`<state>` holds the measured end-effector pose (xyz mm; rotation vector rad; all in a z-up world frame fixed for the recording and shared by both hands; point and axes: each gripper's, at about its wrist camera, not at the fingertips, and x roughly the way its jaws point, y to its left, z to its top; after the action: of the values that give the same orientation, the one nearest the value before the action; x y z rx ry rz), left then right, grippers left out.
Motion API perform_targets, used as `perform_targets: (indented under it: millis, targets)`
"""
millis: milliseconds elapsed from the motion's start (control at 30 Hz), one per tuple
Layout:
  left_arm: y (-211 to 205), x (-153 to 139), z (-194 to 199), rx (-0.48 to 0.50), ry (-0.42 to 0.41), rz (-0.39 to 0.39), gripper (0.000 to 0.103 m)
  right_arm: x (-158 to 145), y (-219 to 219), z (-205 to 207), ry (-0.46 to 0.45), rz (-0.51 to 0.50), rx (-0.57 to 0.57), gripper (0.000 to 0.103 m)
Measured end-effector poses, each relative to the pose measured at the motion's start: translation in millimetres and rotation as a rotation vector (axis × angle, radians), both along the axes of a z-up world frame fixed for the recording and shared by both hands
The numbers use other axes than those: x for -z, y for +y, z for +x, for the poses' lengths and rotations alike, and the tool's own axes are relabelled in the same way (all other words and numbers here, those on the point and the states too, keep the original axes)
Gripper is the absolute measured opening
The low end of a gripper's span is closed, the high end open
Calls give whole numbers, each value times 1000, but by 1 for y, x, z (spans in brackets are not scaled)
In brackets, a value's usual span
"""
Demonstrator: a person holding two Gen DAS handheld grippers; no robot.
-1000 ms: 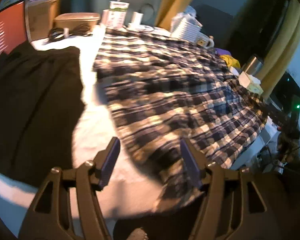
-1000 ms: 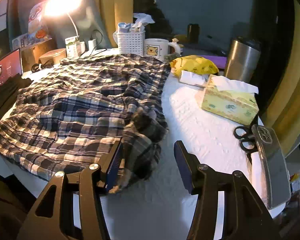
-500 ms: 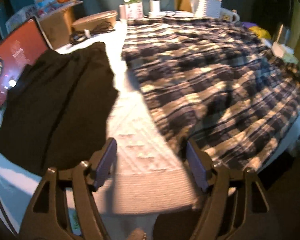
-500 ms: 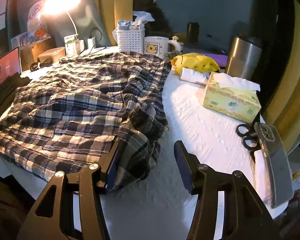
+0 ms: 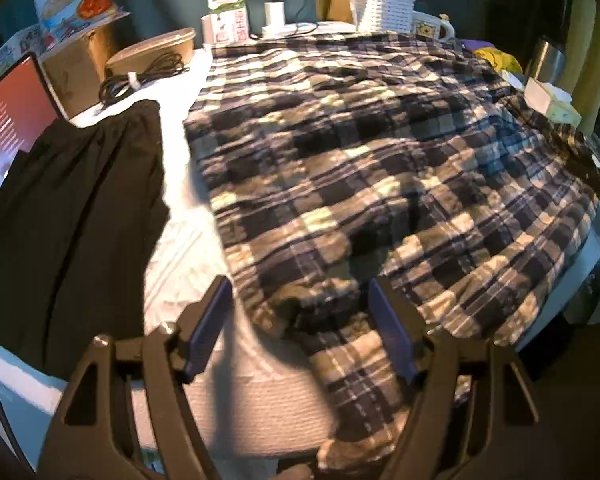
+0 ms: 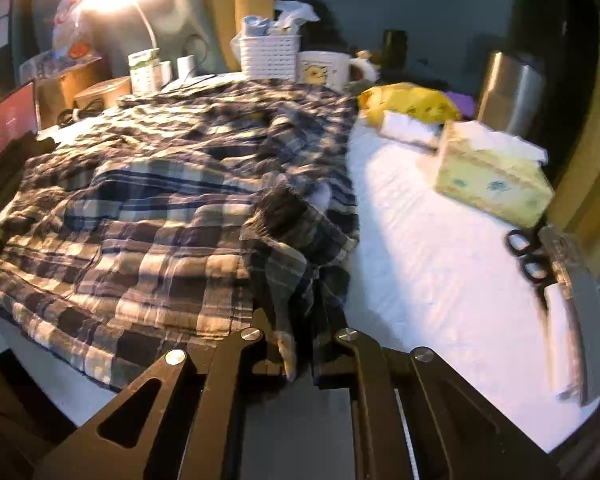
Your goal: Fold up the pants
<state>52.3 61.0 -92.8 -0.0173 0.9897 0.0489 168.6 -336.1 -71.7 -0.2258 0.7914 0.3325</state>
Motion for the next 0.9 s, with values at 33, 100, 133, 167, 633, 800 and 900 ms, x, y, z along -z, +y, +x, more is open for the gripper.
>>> perform_targets:
  millis: [33, 100, 133, 167, 633, 800, 900]
  targets:
    - [-1, 0, 0, 5, 0, 7, 72, -2, -4, 1, -9, 0, 18, 9]
    - [0, 1, 0, 12, -1, 8, 72, -6, -12, 3, -29, -25, 52, 9]
    - [2, 1, -1, 9, 1, 5, 72, -7, -16, 4, -26, -26, 63, 9]
    - [5, 1, -2, 5, 2, 2, 72, -5, -20, 6, -17, -23, 73, 9]
    - [49, -36, -15, -72, -91, -2, 73, -28, -51, -3, -36, 43, 133, 52]
    - [28, -49, 24, 35, -164, -39, 73, -57, -34, -2, -105, 40, 87, 52]
    - [22, -33, 52, 59, -125, -33, 73, -55, -32, 4, -97, 2, 94, 52]
